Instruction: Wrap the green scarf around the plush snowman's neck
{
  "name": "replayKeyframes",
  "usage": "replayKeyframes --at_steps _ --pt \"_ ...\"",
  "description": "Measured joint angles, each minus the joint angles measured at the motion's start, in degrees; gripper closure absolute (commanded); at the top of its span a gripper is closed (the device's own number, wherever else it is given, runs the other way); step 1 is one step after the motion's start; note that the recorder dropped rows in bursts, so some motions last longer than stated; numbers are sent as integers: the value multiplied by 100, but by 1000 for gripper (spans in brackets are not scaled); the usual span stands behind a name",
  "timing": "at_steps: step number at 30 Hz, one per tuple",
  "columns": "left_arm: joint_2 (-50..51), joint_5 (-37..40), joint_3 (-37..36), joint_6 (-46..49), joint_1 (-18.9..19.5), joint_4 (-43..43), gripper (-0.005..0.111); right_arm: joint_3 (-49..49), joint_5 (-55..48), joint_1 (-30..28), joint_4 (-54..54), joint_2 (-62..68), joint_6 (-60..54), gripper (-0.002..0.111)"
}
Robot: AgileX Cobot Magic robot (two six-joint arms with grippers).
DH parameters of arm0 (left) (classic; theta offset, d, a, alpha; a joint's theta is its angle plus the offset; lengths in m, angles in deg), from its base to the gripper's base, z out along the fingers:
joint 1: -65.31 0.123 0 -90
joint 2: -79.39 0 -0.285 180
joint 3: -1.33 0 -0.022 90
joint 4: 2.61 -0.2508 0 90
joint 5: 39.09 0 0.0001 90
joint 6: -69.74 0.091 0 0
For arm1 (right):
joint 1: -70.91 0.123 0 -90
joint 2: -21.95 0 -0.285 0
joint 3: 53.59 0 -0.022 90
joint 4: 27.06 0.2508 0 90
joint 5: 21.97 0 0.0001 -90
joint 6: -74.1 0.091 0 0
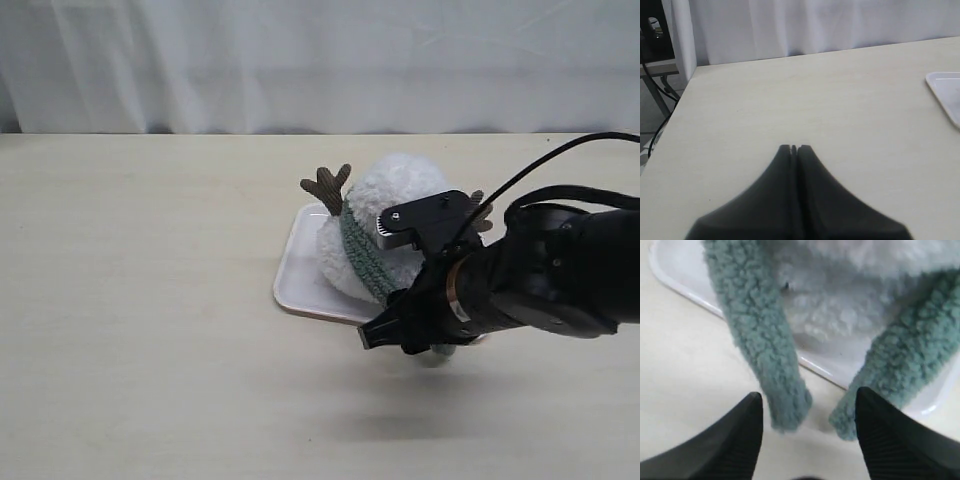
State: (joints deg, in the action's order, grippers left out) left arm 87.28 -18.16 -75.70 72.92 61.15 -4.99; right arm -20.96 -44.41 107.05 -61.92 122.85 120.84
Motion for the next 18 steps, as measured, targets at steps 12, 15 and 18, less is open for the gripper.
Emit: replayKeyframes --at_steps 12,15,18 --pt "0 0 0 0 0 0 107 0 -969 0 405 -260 -240 53" --pt "0 0 0 0 0 0 107 0 -772 0 -264 -216 446 53" --pt "0 0 0 0 0 0 107 0 -722 0 -1035 -2 1398 53"
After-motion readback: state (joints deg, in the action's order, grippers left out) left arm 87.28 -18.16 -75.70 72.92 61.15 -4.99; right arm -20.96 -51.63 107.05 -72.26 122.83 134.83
